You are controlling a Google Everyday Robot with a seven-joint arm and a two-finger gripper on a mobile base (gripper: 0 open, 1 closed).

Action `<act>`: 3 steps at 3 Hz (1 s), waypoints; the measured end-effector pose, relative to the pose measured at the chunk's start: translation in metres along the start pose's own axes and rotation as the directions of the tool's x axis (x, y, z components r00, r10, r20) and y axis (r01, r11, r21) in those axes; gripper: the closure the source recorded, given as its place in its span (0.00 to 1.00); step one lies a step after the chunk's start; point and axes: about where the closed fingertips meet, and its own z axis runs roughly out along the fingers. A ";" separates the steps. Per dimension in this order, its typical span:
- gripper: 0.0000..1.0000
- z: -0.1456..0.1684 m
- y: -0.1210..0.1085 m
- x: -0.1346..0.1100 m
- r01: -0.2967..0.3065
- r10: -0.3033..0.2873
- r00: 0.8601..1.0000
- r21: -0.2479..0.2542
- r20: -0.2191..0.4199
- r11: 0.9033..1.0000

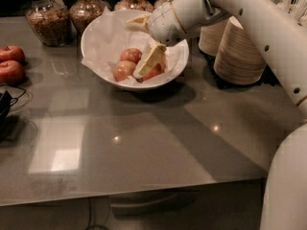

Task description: Pick apple from white bowl

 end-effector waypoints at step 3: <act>0.23 -0.002 0.004 0.004 0.000 0.000 1.000 0.011 -0.011 1.000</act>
Offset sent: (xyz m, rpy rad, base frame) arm -0.0007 -0.0116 0.0062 -0.0119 -0.0304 -0.0245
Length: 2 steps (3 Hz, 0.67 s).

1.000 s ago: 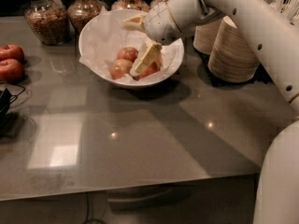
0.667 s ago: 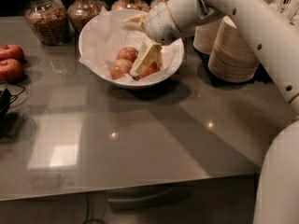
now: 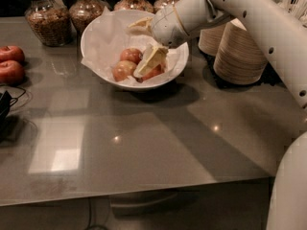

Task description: Pick apple from white bowl

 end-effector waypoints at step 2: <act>0.23 0.005 0.001 -0.001 0.025 -0.026 0.999 -0.013 -0.047 1.000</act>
Offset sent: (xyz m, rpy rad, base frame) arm 0.0004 0.0024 0.0003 -0.0808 -0.0477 -0.0008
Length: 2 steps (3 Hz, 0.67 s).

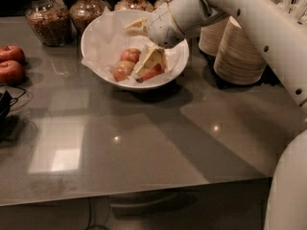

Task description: Pick apple from white bowl

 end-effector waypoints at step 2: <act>0.31 -0.003 -0.002 0.002 0.013 -0.013 1.000 0.007 -0.027 1.000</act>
Offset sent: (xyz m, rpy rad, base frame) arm 0.0054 -0.0143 0.0079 -0.0356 -0.0439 -0.0302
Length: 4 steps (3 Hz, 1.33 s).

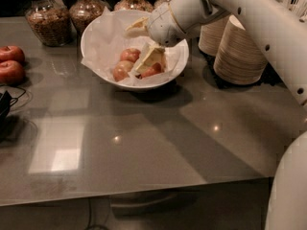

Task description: Pick apple from white bowl

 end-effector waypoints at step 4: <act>0.33 0.005 0.002 0.016 -0.007 0.006 1.000 -0.022 -0.030 1.000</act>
Offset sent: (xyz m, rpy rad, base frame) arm 0.0142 -0.0225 0.0138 -0.0398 -0.0364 -0.0359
